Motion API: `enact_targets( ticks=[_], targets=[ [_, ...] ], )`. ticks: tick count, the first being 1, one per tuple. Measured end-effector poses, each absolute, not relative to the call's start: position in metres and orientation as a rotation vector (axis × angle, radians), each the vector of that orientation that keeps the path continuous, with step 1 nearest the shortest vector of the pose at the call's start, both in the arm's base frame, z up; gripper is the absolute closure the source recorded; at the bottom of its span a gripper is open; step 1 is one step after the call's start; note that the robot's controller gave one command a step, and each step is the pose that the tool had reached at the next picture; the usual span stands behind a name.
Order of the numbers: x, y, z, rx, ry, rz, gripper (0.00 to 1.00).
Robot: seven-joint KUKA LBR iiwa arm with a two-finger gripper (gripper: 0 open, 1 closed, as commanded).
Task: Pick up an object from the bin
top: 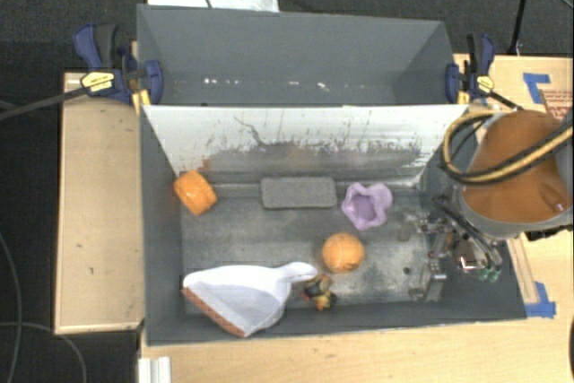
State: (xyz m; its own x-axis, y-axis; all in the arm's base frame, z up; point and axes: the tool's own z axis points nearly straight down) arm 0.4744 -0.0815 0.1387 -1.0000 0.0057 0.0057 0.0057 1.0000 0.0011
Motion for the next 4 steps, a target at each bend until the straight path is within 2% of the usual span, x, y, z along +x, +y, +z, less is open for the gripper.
enact_targets(
  ticks=[1, 2, 3, 4],
  targets=[
    [0.476, -0.081, 0.143, -0.003, -3.144, 0.0, 0.0],
    [0.484, -0.041, 0.091, 0.014, -3.149, 0.001, 0.0],
    [0.485, -0.028, 0.069, 0.164, -3.145, -0.003, 0.0],
    [0.516, -0.002, 0.075, 0.038, -3.143, 0.0, 0.0]
  ],
)
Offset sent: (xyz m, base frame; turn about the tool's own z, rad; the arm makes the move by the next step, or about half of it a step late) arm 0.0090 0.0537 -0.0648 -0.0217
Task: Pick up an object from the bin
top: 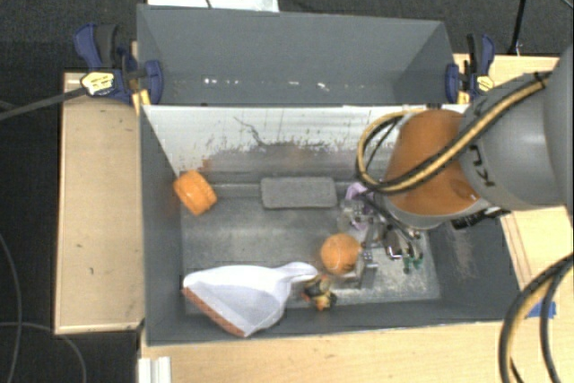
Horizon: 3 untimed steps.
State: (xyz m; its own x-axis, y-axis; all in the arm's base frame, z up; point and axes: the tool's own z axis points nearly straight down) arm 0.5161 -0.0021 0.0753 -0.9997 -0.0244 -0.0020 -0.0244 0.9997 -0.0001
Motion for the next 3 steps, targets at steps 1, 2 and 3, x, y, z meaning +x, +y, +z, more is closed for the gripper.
enact_targets(
  ticks=[1, 2, 3],
  targets=[
    [0.5066, 0.0265, 0.0702, -0.325, 3.123, 0.001, 1.0],
    [0.5066, 0.0264, 0.0702, -0.329, 3.122, 0.0, 0.0],
    [0.5066, 0.0265, 0.0702, -0.331, 3.122, 0.0, 0.0]
  ],
)
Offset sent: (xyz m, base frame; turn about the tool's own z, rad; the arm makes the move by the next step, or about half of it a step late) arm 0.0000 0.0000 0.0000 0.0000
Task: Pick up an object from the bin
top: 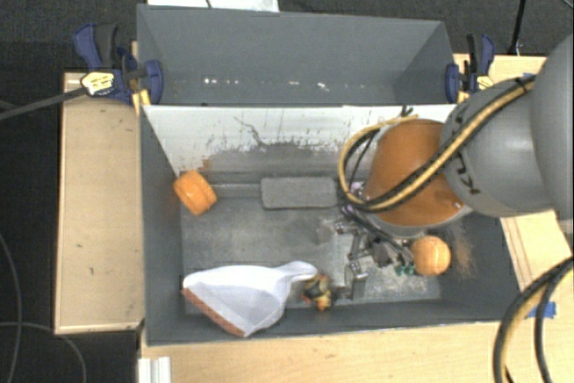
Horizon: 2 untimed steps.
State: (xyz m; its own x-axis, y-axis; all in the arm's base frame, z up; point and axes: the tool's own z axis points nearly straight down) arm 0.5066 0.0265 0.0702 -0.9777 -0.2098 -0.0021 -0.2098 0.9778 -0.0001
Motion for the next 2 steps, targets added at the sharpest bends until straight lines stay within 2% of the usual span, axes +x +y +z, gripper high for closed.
enact_targets(
  ticks=[1, 2],
  targets=[
    [0.498, 0.044, 0.088, -0.412, 3.119, -0.004, 0.0],
    [0.486, 0.076, 0.075, -1.275, 2.864, -0.01, 1.0]
  ],
)
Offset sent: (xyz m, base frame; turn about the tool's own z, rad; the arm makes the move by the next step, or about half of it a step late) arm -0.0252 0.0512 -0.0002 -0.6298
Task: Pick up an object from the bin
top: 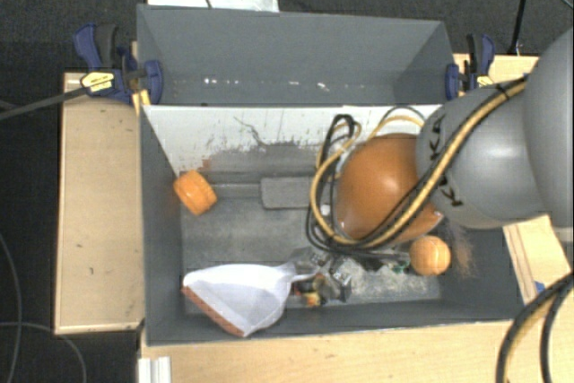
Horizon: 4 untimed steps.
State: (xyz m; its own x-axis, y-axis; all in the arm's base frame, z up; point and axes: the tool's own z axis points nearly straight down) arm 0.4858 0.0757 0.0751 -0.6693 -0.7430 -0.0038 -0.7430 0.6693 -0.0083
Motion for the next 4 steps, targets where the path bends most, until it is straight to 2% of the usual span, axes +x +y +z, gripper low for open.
enact_targets(
  ticks=[2, 3, 4],
  targets=[
    [0.488, 0.077, 0.075, -1.278, 2.867, -0.011, 1.0],
    [0.491, 0.085, 0.191, -1.271, 2.869, -0.001, 1.0],
    [0.491, 0.084, 0.191, -1.27, 2.87, 0.0, 1.0]
  ],
)
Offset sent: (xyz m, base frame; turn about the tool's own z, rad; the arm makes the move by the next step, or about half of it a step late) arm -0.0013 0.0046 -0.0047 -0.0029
